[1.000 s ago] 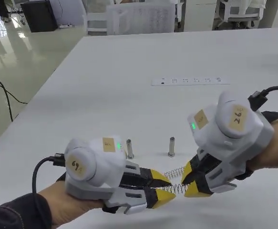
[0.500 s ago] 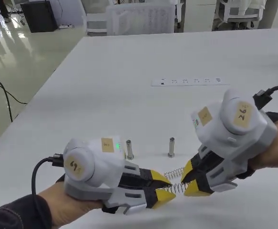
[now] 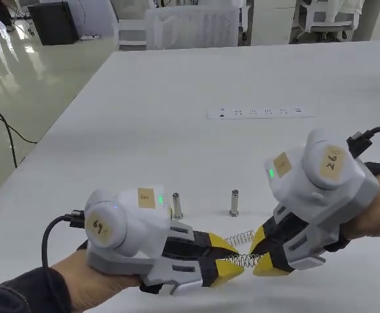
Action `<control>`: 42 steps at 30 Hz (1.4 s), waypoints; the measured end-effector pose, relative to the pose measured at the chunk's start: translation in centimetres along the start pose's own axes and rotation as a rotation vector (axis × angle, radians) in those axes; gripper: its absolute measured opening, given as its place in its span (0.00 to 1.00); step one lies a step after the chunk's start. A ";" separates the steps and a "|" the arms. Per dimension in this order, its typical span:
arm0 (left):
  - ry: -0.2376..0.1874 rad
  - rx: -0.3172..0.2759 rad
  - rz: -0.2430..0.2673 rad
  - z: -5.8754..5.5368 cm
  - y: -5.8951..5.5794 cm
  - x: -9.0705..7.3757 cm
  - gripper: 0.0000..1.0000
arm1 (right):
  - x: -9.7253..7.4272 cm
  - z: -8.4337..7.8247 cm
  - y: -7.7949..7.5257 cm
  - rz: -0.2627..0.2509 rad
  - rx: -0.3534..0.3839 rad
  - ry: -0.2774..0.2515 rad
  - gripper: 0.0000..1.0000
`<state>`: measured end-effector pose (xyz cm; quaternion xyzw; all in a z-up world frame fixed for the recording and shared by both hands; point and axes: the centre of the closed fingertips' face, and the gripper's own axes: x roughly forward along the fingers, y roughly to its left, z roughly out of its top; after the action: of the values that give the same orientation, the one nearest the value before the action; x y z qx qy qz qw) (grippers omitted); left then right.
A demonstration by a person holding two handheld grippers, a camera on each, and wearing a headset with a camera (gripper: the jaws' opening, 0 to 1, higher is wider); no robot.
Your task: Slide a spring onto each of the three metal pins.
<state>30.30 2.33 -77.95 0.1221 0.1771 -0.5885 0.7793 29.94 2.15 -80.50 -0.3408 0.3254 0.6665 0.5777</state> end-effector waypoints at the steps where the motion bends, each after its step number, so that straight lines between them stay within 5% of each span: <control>1: -0.001 -0.001 -0.001 0.0 0.0 0.0 0.02 | 0.0 0.0 0.0 0.001 0.001 0.000 0.09; 19: -0.051 -0.020 0.000 1.2 0.2 -0.2 0.02 | 0.1 -0.7 -0.2 -0.012 0.027 0.003 0.09; 42: -0.013 -0.017 0.001 0.1 0.2 0.2 0.02 | -1.8 1.2 0.1 -0.008 0.039 -0.048 0.08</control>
<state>30.52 2.18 -77.93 0.1118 0.1773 -0.5873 0.7818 29.90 2.13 -78.32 -0.3145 0.3229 0.6658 0.5946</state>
